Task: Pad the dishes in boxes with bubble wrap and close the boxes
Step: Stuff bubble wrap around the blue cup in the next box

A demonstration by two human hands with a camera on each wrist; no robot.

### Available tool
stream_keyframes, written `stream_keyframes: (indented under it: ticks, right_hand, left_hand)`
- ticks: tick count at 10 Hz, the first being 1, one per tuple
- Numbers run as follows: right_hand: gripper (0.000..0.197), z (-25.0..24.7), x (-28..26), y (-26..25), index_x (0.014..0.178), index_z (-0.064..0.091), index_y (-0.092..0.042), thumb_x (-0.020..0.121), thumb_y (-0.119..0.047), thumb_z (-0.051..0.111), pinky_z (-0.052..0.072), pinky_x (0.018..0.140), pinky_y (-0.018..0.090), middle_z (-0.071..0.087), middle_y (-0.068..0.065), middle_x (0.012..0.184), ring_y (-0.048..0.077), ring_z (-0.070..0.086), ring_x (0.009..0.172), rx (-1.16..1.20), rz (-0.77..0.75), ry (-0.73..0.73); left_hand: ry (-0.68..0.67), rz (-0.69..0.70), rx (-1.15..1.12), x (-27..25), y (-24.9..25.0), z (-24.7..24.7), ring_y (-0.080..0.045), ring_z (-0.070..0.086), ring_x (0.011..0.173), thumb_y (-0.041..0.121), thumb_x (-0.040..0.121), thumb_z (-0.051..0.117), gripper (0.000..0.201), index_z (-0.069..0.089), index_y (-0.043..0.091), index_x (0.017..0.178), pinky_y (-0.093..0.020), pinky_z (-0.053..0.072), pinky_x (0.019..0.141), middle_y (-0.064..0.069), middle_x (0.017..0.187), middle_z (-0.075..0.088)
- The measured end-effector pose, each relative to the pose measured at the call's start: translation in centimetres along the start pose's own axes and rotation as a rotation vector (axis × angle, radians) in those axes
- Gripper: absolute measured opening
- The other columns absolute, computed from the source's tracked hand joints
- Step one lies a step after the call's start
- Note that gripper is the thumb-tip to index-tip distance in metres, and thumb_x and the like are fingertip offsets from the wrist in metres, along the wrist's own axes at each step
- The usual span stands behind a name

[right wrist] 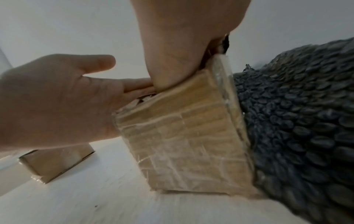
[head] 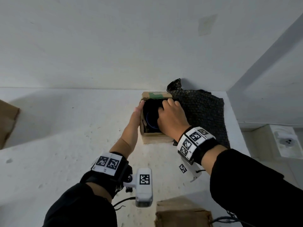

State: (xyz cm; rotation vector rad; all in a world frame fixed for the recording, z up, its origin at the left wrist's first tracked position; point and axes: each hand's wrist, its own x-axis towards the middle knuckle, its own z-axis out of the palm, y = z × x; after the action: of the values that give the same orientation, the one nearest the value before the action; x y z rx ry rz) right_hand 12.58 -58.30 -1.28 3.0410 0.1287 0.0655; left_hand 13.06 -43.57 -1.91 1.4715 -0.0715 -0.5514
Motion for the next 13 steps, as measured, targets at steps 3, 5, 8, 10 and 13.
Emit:
stream_keyframes:
  ticks: [3,5,8,10,13]
  right_hand:
    - [0.050,-0.2,1.6,-1.5,0.124,0.040,-0.005,0.086,-0.033,0.055,0.037,0.096,0.037,0.052,0.016,0.124,0.030,0.050,0.113,0.022,0.061,-0.250]
    - [0.039,-1.0,3.9,-0.6,0.125,0.045,-0.010,0.089,-0.024,0.049,0.043,0.087,0.038,0.057,0.015,0.119,0.032,0.055,0.109,0.099,0.026,-0.455]
    - [0.025,-1.0,1.5,-0.5,0.098,0.059,-0.004,0.076,0.006,0.062,0.039,0.046,0.031,0.054,0.014,0.089,0.031,0.057,0.066,0.159,-0.031,0.078]
    - [0.031,1.9,0.1,-0.6,0.108,0.062,-0.006,0.084,-0.018,0.048,0.048,0.085,0.054,0.060,0.009,0.109,0.029,0.053,0.106,0.354,-0.088,0.009]
    - [0.045,0.4,3.2,-2.0,0.129,0.047,-0.012,0.090,-0.032,0.038,0.032,0.099,0.042,0.052,0.008,0.128,0.026,0.041,0.121,0.167,-0.068,-0.311]
  left_hand:
    - [-0.087,0.011,0.019,-0.4,0.2,-0.6,0.029,0.034,0.114,0.054,0.095,0.016,0.053,0.025,0.039,0.145,-0.007,0.029,0.094,0.034,0.138,0.033]
    - [-0.118,-0.002,-0.065,-1.0,1.8,-0.3,0.034,0.042,0.096,0.058,0.081,0.026,0.051,0.035,0.044,0.129,0.007,0.035,0.079,0.043,0.113,0.046]
    - [-0.118,-0.020,-0.063,-0.9,1.4,-0.3,0.037,0.039,0.096,0.037,0.100,0.013,0.034,0.028,0.042,0.131,0.008,0.033,0.079,0.040,0.116,0.039]
    - [-0.099,-0.031,-0.084,-0.6,1.0,-0.6,0.025,0.041,0.114,0.064,0.086,0.040,0.036,0.041,0.053,0.121,-0.008,0.034,0.097,0.041,0.118,0.047]
    - [-0.010,-0.063,-0.023,0.1,0.0,-0.9,-0.017,0.025,0.142,0.065,0.091,0.032,0.054,0.037,0.043,0.140,-0.030,0.022,0.104,0.007,0.151,0.033]
